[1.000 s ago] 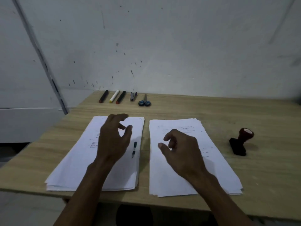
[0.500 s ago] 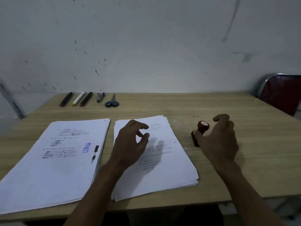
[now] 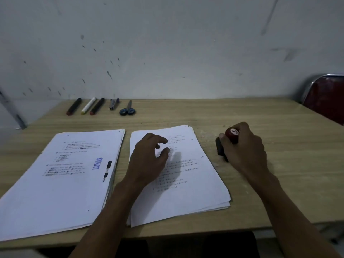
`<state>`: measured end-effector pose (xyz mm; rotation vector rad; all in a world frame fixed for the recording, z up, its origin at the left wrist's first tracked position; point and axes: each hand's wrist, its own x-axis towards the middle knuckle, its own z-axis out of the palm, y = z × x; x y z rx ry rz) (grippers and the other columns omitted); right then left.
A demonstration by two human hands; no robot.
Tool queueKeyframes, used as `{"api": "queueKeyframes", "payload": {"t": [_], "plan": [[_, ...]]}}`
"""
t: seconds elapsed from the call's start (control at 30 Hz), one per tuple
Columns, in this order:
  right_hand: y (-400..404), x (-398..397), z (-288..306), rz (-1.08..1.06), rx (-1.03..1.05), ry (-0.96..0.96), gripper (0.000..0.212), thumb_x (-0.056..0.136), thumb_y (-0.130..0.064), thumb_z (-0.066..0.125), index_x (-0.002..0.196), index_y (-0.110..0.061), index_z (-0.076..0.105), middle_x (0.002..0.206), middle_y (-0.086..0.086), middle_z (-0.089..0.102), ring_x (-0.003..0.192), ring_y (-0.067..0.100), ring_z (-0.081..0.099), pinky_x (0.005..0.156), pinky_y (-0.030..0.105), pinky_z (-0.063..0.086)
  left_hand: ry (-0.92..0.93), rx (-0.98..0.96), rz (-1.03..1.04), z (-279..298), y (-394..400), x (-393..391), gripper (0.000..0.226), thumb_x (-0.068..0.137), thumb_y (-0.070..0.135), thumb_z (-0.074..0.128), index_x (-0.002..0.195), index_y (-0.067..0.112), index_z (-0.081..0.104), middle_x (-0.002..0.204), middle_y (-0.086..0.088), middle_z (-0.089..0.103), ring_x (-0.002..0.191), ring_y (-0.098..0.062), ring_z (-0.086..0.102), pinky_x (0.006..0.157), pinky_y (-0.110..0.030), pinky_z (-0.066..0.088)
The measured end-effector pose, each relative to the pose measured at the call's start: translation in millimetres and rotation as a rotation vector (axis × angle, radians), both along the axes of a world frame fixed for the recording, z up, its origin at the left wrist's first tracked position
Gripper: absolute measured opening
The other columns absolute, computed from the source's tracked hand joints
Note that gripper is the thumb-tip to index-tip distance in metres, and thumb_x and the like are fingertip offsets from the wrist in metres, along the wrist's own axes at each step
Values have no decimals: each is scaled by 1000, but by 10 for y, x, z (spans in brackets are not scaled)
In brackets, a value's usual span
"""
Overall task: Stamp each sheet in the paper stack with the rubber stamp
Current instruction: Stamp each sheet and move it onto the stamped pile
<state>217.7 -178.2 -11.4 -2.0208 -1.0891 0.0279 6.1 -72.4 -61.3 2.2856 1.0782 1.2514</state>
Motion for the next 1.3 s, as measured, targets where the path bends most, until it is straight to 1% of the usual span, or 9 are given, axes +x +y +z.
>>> {"api": "queueKeyframes", "payload": {"t": [0.07,0.13,0.2,0.27,0.33,0.6,0.9,1.03,1.3], "plan": [[-23,-101,40,100,48,6,23,91,-36,61,104,-23,48,80,-14,56,79,22,61,73,41,52,43,-10,25,-10,34,15,20,83,18,71,102,16,67,103,4,63,92,-15,58,74,-27,41],[-21,-210,62,195,45,-16,19,92,-34,59,101,-23,47,83,-12,59,80,20,62,72,43,53,123,-43,38,-18,77,33,25,84,25,71,106,16,65,110,2,62,104,-20,55,84,-28,38],[12,-312,58,267,12,-58,16,92,-33,57,100,-24,47,82,-8,62,76,18,62,68,44,53,231,-109,31,-25,102,47,33,84,36,69,112,20,64,119,2,61,114,-22,50,93,-35,39],[34,-356,51,295,-29,-106,12,92,-32,55,100,-25,49,79,-7,63,72,17,61,66,43,53,349,-117,21,-36,87,84,39,83,48,66,114,25,63,123,6,60,117,-21,48,95,-38,40],[108,-402,9,309,-82,-163,10,92,-32,53,100,-27,50,78,-9,62,72,17,60,66,41,52,408,-88,26,-84,63,67,40,83,53,62,114,28,63,122,9,60,118,-19,48,92,-36,38],[287,-413,-101,315,-161,-290,14,92,-31,53,103,-23,49,83,-1,63,73,21,57,60,32,43,400,-28,32,-162,34,49,40,86,54,56,117,28,61,124,12,58,121,-16,44,93,-32,31],[365,-441,-151,327,-227,-324,14,94,-31,50,104,-22,47,84,-1,61,75,23,56,63,34,45,392,-48,28,-161,14,37,40,88,52,55,119,28,60,128,11,56,122,-15,42,95,-31,28],[399,-482,-211,273,-266,-367,13,94,-33,47,98,-21,42,78,-2,58,71,22,55,61,33,41,396,-50,36,-171,24,27,41,88,53,55,120,27,60,127,11,56,122,-15,43,97,-32,30],[457,-547,-267,166,-283,-486,20,93,-36,41,99,-17,41,75,4,57,65,28,56,58,32,38,396,-61,38,-165,21,23,42,88,51,55,121,25,60,129,9,56,123,-17,43,98,-33,29]]}}
